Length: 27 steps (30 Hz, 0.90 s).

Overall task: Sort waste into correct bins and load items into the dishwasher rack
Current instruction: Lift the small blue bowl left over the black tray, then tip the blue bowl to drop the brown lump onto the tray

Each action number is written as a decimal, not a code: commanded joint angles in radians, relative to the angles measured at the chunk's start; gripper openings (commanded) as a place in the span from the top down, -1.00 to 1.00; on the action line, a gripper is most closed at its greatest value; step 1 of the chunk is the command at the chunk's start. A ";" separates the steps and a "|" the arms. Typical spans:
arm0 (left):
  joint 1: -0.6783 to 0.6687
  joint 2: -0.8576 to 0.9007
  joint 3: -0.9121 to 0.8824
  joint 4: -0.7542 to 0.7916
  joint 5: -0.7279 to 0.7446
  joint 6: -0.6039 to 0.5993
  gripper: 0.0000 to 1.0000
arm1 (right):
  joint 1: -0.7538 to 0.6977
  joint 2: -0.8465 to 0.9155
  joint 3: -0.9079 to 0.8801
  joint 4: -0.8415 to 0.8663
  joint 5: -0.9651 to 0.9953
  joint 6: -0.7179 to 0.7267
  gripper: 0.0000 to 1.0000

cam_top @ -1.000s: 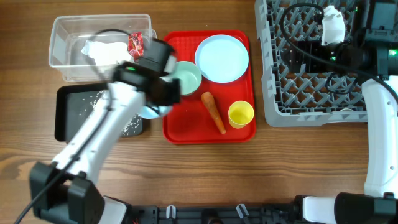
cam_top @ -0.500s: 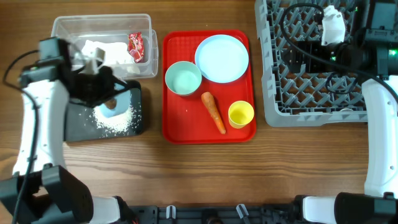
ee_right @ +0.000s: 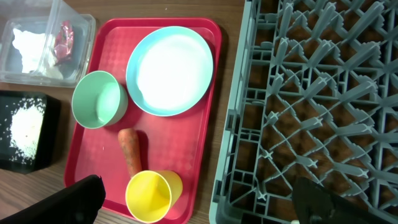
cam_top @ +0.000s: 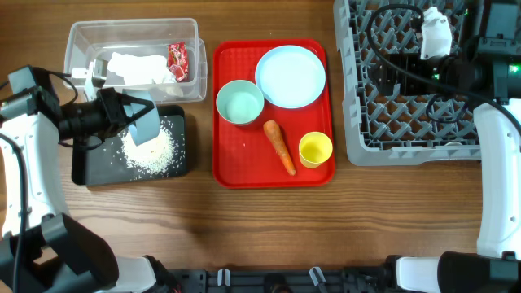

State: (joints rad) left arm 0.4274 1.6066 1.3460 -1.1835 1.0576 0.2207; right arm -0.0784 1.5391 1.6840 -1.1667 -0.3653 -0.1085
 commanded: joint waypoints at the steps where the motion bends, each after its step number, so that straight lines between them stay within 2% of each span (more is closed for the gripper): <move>1: 0.005 0.069 0.012 0.000 0.053 0.064 0.92 | -0.002 0.015 0.009 0.002 0.006 0.007 -0.99; 15: 0.005 0.306 0.012 -0.056 0.078 0.064 0.92 | -0.001 0.015 0.009 -0.001 0.006 0.007 -1.00; 22: 0.005 0.325 0.012 -0.126 0.259 0.064 0.92 | -0.001 0.015 0.009 -0.001 0.006 0.007 -0.99; 27: 0.005 0.325 0.012 -0.145 0.333 0.064 0.92 | -0.002 0.015 0.009 -0.002 0.006 0.007 -0.99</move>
State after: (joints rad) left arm 0.4274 1.9266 1.3460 -1.3201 1.2716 0.2619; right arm -0.0784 1.5391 1.6840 -1.1671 -0.3653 -0.1085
